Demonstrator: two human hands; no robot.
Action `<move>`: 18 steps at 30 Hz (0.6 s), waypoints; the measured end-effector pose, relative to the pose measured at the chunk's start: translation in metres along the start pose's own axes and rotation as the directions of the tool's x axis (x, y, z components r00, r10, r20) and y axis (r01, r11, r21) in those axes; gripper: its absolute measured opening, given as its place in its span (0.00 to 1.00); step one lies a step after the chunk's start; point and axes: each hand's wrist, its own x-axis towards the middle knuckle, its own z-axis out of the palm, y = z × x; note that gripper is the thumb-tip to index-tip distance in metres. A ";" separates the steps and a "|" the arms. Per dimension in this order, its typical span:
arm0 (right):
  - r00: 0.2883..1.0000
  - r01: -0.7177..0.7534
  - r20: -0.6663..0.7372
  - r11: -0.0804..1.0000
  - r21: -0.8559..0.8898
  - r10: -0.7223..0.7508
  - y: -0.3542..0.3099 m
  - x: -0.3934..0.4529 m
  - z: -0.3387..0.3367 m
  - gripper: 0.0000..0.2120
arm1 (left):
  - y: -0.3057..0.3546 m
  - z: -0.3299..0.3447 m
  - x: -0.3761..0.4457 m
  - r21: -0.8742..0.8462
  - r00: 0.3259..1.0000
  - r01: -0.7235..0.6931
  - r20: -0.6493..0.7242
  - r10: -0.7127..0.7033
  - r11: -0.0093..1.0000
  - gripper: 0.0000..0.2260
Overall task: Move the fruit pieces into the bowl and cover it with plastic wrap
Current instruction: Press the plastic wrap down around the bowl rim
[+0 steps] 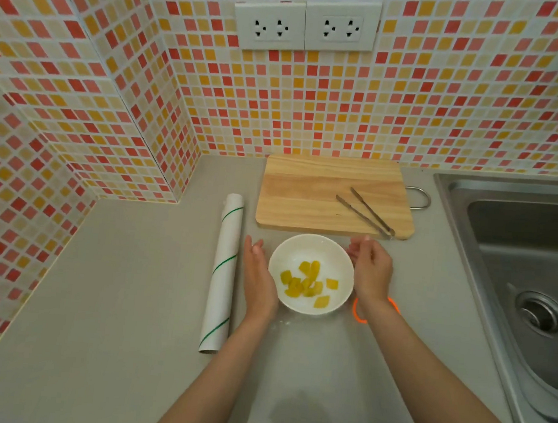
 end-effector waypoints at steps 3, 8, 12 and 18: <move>1.000 0.005 0.011 0.999 0.032 -0.005 -0.001 -0.011 -0.001 0.21 | -0.011 0.006 -0.026 -0.015 0.999 0.007 -0.042 -0.008 1.000 0.21; 0.969 -0.204 0.180 0.957 0.207 0.168 0.005 -0.033 0.007 0.23 | -0.016 0.024 -0.045 -0.174 0.999 0.039 -0.011 -0.042 0.984 0.19; 0.913 -0.286 0.356 0.933 0.216 0.198 -0.001 -0.017 0.004 0.27 | -0.016 0.017 -0.049 -0.236 0.998 0.061 0.034 -0.054 0.970 0.20; 0.951 -0.136 0.288 0.989 0.050 0.116 -0.014 0.009 -0.001 0.29 | -0.008 -0.007 -0.033 0.126 0.992 -0.016 -0.120 0.031 0.992 0.16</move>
